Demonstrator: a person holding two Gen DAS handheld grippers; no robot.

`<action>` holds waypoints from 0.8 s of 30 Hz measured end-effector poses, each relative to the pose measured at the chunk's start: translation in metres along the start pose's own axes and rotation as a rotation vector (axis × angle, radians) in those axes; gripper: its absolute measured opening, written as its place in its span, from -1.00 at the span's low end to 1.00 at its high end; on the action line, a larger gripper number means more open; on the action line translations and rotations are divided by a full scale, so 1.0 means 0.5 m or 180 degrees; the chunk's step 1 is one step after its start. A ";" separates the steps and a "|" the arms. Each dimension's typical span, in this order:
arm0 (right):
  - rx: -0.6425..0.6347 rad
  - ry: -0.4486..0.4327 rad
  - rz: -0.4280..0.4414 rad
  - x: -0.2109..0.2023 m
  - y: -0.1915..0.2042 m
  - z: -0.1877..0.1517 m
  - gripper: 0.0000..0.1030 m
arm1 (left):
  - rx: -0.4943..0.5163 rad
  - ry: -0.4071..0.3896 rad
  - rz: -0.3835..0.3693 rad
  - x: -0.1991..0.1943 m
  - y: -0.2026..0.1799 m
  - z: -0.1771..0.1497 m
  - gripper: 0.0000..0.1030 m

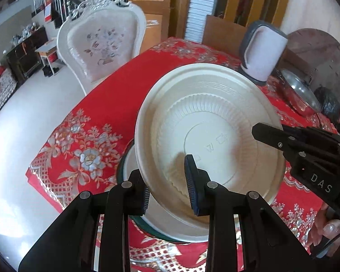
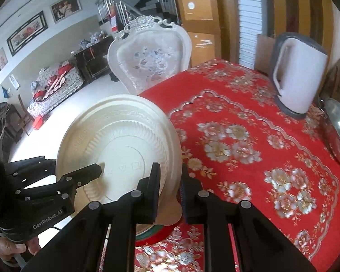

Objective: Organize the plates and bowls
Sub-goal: 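Carry the beige bowl with both tools toward the green bowl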

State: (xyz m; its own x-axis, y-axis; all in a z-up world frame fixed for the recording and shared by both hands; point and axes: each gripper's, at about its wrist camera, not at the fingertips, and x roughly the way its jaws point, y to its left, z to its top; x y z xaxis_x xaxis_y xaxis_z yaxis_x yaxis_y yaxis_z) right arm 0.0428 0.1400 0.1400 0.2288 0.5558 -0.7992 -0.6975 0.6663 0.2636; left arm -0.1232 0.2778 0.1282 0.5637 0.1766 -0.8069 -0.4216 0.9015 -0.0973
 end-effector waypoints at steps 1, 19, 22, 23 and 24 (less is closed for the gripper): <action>-0.0014 0.0019 0.0007 0.006 0.006 0.001 -0.68 | -0.0029 0.0022 -0.0005 0.004 0.010 -0.003 -0.47; -0.0173 0.0279 -0.0100 0.052 0.054 -0.035 -0.66 | -0.0112 0.0190 -0.0102 0.045 0.048 -0.048 -0.47; -0.0190 0.0303 -0.0143 0.047 0.050 -0.045 -0.64 | -0.0062 0.0189 -0.0124 0.046 0.041 -0.050 -0.47; -0.0185 0.0312 -0.0146 0.048 0.048 -0.046 -0.64 | -0.0049 0.0186 -0.0122 0.048 0.038 -0.051 -0.47; -0.0180 0.0317 -0.0152 0.048 0.047 -0.048 -0.64 | -0.0045 0.0180 -0.0126 0.050 0.037 -0.051 -0.47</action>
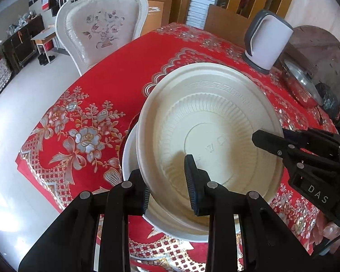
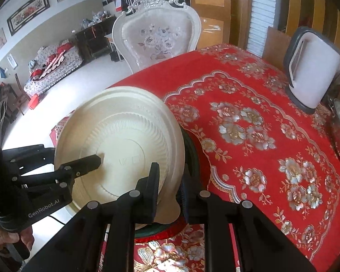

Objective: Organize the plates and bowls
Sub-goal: 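Carry the beige bowl with both tools toward the green bowl, then lower the beige bowl onto the white plates in the green bowl, then open both tools to release the beige bowl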

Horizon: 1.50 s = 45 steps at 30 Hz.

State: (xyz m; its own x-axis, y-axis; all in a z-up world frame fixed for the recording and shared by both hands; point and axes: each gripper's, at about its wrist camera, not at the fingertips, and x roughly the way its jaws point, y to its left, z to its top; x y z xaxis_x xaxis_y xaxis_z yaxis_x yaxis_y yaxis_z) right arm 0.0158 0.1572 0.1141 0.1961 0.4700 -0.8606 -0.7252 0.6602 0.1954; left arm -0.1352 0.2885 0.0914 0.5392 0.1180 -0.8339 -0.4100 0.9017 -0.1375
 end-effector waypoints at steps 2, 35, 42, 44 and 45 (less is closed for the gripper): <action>0.0011 0.0006 -0.0024 0.000 -0.002 -0.003 -0.64 | 0.0003 -0.0015 -0.0008 0.003 -0.004 0.001 -0.47; 0.0275 -0.0129 0.0096 -0.039 -0.023 -0.024 -0.19 | -0.0013 -0.0366 0.0067 -0.060 -0.016 -0.002 -0.24; 0.0281 -0.0339 -0.0012 -0.062 -0.017 -0.032 -0.19 | -0.0045 -0.0728 0.0109 -0.116 -0.025 -0.019 0.28; 0.0288 -0.0445 -0.0110 -0.075 -0.012 -0.037 -0.16 | -0.0040 -0.0829 0.0136 -0.126 -0.035 -0.026 0.28; 0.0288 -0.0482 -0.0143 -0.079 -0.009 -0.040 -0.11 | -0.0030 -0.0854 0.0148 -0.129 -0.040 -0.028 0.29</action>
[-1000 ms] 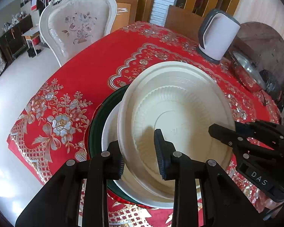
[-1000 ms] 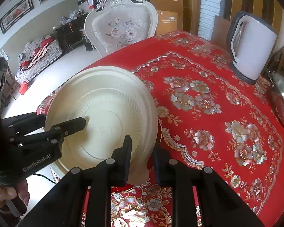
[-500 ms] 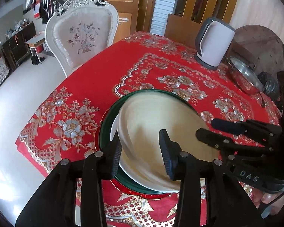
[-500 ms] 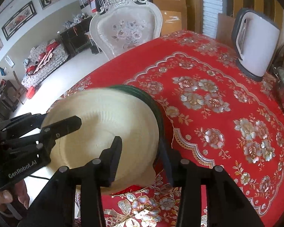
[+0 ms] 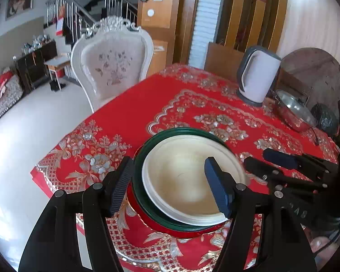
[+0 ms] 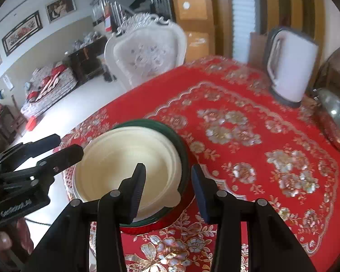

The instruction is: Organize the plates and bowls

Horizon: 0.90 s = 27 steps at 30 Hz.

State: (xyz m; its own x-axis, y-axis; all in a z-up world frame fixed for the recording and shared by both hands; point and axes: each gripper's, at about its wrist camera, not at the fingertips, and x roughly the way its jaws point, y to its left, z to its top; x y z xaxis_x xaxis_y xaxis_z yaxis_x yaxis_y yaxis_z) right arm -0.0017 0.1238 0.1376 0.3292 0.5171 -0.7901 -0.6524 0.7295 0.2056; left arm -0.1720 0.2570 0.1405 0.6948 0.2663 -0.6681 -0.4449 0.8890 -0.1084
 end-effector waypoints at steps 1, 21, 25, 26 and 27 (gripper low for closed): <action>-0.0002 -0.0050 -0.0033 -0.005 0.003 -0.004 0.03 | 0.0018 -0.0009 -0.0003 0.000 -0.009 -0.004 0.29; 0.0144 -0.0752 -0.0638 -0.046 -0.002 -0.064 0.31 | -0.0184 -0.0534 0.0090 -0.032 -0.005 -0.061 0.49; 0.0227 -0.0810 -0.0675 -0.035 -0.005 -0.062 0.42 | -0.0110 -0.0610 0.0253 -0.034 -0.014 -0.065 0.49; 0.0251 -0.0823 -0.0685 -0.033 -0.006 -0.063 0.42 | -0.0084 -0.0633 0.0311 -0.034 -0.017 -0.065 0.49; 0.0261 -0.0832 -0.0690 -0.031 -0.006 -0.062 0.42 | -0.0063 -0.0659 0.0382 -0.035 -0.019 -0.066 0.49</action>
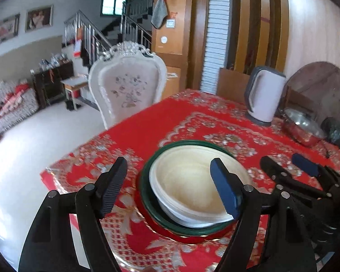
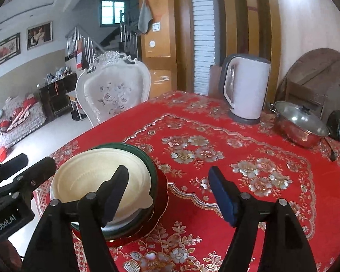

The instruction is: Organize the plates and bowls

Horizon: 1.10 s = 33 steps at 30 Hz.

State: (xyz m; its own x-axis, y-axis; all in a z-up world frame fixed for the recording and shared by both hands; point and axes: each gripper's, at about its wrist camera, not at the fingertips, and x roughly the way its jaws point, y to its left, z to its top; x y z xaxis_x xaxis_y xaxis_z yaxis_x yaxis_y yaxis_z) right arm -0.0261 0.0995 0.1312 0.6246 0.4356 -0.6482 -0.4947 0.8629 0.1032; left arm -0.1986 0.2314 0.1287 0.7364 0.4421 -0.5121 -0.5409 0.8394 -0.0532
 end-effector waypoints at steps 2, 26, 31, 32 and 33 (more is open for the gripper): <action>0.0009 -0.0018 0.0005 0.002 0.001 -0.002 0.42 | 0.0032 -0.0083 0.0119 -0.005 -0.001 -0.003 0.49; -0.0132 -0.0042 0.0002 0.005 0.034 -0.008 0.43 | 0.0059 -0.0099 -0.0098 0.005 0.010 -0.014 0.61; -0.0121 -0.0044 0.0005 0.003 0.030 -0.008 0.43 | 0.0093 -0.0094 -0.0128 0.007 0.004 -0.015 0.61; -0.0116 -0.0046 0.0001 0.002 0.029 -0.008 0.43 | 0.0104 -0.0113 -0.0119 0.006 0.002 -0.015 0.61; -0.0110 -0.0047 0.0004 0.002 0.028 -0.007 0.43 | 0.0112 -0.0125 -0.0106 0.006 0.003 -0.015 0.61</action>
State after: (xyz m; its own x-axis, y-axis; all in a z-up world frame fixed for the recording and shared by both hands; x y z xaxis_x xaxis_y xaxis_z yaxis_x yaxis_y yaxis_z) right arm -0.0347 0.1108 0.1294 0.6327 0.4406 -0.6368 -0.5159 0.8531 0.0776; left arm -0.2001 0.2315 0.1209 0.7695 0.4251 -0.4765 -0.5017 0.8642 -0.0393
